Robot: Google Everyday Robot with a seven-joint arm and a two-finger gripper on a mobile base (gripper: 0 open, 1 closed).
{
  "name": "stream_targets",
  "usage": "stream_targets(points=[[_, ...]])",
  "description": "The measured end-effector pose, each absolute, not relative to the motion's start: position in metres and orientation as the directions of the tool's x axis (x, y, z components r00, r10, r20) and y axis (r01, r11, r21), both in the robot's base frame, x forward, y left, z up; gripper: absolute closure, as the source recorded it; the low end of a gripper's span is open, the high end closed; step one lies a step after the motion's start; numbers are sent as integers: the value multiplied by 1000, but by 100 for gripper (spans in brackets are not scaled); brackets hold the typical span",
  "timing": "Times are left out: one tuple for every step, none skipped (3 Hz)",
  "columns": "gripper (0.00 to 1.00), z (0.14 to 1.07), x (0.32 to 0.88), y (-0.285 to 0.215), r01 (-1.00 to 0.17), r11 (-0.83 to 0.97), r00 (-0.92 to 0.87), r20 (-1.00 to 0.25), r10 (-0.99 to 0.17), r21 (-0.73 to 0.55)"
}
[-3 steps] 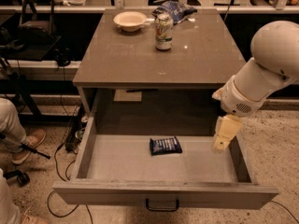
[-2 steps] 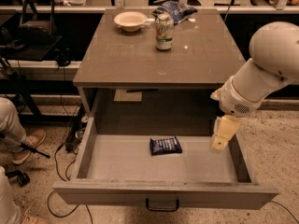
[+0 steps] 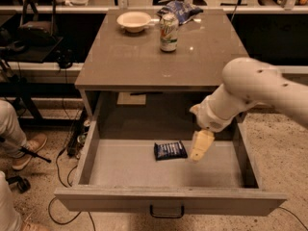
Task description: Pick rxbar blueberry from top drawer and place on counter
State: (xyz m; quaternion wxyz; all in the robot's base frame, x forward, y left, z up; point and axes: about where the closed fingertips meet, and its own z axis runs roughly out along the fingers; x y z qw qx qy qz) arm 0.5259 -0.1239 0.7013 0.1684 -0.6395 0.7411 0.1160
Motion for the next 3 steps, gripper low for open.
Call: stream_targets(points=[[0,682,530,-96,-992,121,-95,-413,-906,-37],[0,664,527,-62,-997,68,-55,-393,-918,-20],[0,629,531,-36,-999,47,-50,-335,-941,15]])
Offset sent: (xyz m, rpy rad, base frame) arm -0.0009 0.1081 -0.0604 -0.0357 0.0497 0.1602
